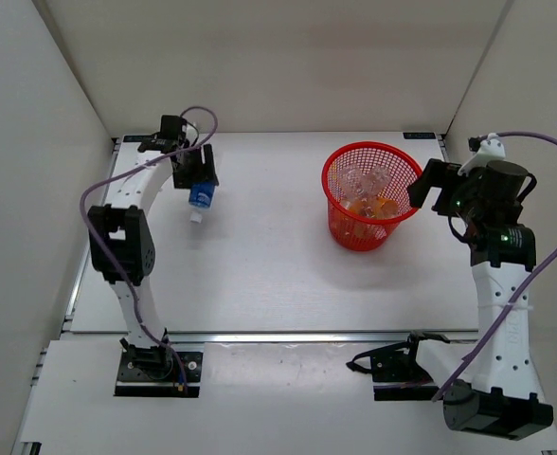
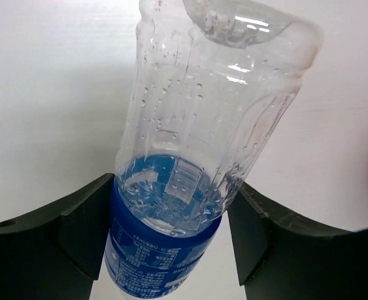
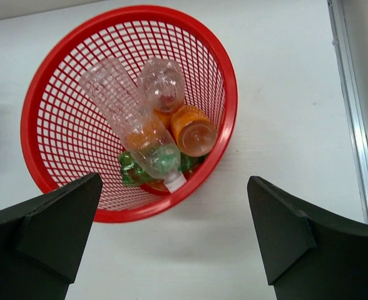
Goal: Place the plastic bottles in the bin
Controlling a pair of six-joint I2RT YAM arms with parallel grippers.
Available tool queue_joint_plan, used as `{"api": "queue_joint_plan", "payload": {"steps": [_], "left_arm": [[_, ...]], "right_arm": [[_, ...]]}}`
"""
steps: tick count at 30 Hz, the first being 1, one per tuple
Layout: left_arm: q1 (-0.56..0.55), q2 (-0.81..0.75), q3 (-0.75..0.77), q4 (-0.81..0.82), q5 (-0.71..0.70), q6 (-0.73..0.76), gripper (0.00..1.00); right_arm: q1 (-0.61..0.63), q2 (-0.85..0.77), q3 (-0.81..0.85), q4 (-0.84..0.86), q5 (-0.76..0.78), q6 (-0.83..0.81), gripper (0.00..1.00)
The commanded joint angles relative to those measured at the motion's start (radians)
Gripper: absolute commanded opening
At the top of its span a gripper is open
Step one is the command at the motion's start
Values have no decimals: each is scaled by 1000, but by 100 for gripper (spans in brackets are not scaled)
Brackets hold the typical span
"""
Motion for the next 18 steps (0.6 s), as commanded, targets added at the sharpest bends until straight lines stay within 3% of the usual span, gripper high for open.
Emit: {"api": "queue_joint_plan", "payload": {"steps": [1, 4, 7, 12, 15, 18], "left_arm": [[-104, -263, -24, 231, 21, -145, 56], [-273, -381, -85, 384, -126, -208, 53], [-477, -429, -107, 603, -365, -230, 66], [-583, -362, -122, 931, -396, -502, 65], [-657, -270, -67, 1041, -434, -492, 65], [-738, -167, 31, 1044, -462, -445, 66]], "right_arm": [[-10, -60, -30, -18, 41, -16, 99], [7, -89, -54, -24, 55, -13, 99], [28, -129, -84, 8, 104, -10, 99], [73, -172, -101, 6, 184, 10, 99], [94, -204, -108, 11, 195, 12, 100], [111, -220, -101, 3, 219, 14, 99]]}}
